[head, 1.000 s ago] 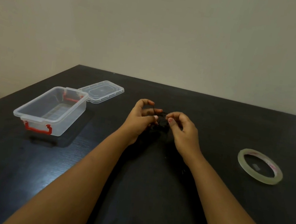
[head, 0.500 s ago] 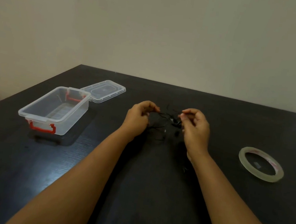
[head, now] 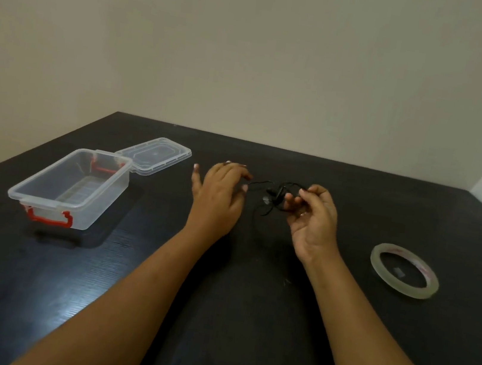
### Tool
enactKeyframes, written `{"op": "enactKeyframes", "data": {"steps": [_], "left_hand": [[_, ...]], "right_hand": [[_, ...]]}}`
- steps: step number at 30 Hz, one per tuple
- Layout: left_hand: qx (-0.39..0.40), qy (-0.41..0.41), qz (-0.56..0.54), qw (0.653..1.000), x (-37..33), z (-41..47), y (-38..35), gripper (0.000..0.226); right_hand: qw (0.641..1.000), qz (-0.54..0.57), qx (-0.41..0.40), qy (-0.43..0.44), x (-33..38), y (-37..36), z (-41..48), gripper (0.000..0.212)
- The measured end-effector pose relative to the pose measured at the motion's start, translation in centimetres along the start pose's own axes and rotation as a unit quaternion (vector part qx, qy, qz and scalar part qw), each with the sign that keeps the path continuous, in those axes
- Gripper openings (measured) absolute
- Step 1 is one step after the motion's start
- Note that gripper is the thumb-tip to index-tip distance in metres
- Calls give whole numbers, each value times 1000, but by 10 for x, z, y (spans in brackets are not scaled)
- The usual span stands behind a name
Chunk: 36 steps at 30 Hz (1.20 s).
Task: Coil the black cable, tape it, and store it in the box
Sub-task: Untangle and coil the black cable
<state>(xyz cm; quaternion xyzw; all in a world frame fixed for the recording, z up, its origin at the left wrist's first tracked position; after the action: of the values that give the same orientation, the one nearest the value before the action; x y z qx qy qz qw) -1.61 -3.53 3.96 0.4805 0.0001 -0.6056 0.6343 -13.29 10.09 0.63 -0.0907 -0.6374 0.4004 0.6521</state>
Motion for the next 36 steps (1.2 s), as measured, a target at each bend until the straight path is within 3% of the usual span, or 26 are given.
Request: {"op": "enactKeyframes", "data": {"steps": [2,5,8,12,14,18,22,25,30,33,36], "left_hand": [[12,-22,-69,997,-12,-2,2,18],[157,3,-191,969,-23,-13,-21,25],[226,25,-206,952,-26,-24,-41,41],[174,61,-268,946,-19,-15,-35,20],[165,98,-347,918,-12,-12,-33,13],[152,135,-406,891,-6,-10,-29,27],[70,151,-424,890,3,-3,-13,35],[72,155,-448,878,8,-1,-11,31],[88,192,-474,855,12,-2,-14,30],[86,258,-471,839,24,-4,-17,28],[124,347,-478,797,37,-12,-26,27]], "right_hand": [[1000,-7,28,-1,-1,-7,0,27],[996,-21,83,2,-1,-18,-1,26],[993,-40,112,-20,-5,-24,-6,25],[991,-65,112,-12,-4,-25,-5,26],[986,-128,104,6,-3,-22,-3,29],[947,-282,127,84,3,-24,-5,21],[901,-379,162,133,-1,-30,-6,22],[908,-371,152,121,-3,-29,-6,24],[952,-279,125,32,-8,-20,-6,31],[964,-220,148,-12,-14,-23,-7,31],[970,-175,157,-56,-19,-27,-12,31]]}}
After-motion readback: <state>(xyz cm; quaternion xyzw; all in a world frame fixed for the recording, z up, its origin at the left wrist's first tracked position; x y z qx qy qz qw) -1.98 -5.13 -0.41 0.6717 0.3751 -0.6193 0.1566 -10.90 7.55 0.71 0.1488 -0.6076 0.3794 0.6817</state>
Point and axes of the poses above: each hand's wrist, its own z-axis towards the middle knuckle, its own y-axis out of the back of the hand, x = y × z, the point moved 9 cm from there along z, towards the middle knuckle, and after that the axes turned 8 degrees about y, right-handed, at the moved point
